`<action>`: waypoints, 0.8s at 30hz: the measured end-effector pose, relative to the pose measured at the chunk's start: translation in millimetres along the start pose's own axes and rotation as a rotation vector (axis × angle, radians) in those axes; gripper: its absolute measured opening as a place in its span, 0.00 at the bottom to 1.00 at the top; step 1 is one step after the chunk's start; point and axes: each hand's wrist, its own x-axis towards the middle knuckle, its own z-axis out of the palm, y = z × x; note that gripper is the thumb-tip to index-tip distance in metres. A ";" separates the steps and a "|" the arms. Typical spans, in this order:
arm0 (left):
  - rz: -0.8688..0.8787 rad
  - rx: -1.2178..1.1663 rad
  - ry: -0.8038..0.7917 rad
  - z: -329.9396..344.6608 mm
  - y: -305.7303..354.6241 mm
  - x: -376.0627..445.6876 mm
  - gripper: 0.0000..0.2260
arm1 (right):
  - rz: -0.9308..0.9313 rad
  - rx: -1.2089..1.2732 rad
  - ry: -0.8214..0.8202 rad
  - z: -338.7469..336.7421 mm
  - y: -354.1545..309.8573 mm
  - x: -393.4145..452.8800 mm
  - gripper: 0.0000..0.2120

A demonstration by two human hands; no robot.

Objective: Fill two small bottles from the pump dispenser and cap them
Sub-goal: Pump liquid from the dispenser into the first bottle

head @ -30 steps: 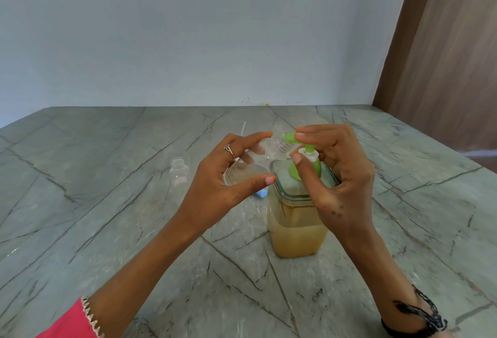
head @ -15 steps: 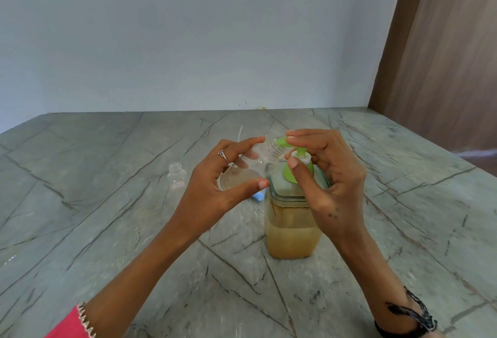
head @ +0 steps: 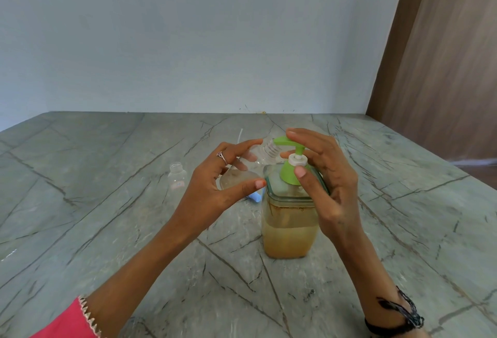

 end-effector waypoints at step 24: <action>0.075 0.047 -0.028 -1.9 -1.4 -0.4 0.23 | -0.065 -0.104 0.109 5.8 4.1 7.3 0.08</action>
